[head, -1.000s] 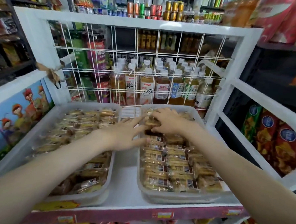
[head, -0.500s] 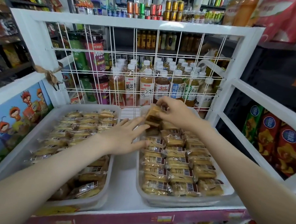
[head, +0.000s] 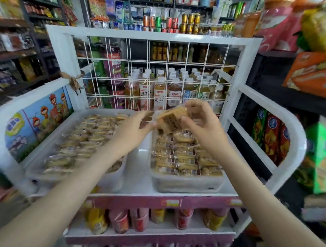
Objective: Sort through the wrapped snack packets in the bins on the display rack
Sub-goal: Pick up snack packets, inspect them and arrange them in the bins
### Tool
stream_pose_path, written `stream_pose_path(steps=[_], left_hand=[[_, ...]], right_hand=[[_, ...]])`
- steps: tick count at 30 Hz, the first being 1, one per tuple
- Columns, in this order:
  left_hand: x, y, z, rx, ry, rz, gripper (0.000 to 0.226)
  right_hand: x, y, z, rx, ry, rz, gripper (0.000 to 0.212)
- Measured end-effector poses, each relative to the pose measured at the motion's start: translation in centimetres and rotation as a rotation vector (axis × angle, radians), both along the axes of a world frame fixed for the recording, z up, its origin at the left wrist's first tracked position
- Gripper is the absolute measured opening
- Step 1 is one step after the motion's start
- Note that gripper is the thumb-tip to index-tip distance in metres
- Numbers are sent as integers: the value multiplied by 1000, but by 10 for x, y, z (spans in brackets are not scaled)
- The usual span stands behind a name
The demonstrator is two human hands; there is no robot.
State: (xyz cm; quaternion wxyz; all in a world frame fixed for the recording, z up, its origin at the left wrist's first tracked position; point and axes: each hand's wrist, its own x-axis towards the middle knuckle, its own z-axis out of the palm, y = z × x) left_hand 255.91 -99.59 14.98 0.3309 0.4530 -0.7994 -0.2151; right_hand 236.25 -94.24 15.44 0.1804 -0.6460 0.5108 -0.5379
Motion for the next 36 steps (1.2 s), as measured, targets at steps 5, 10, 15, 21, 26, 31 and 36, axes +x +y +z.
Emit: stream_pose_path(steps=[5,10,15,21,26,31,36], left_hand=[[0,84,-26,173,541,44,24],[10,158,-62,189,480,189,15],[23,208,-91,211,363,267,14],[46,232,-112,172,184,270,13],[83,245,-117,238,145,227,13],[113,249,-115,338,173,174,20],[124,252,-110,580,346,47,13]], right_hand=[[18,72,-33,45,-238,86,35],[36,142,-70,183,-357,38,4],[59,183,-106,307,-497,-43,18],[80,203,-121,276,-132,-235,18],[104,207,-134,320,-12,-155,13],[122,211,-144,376,-98,-141,12],[131,212,-142,378,-122,-148,15]])
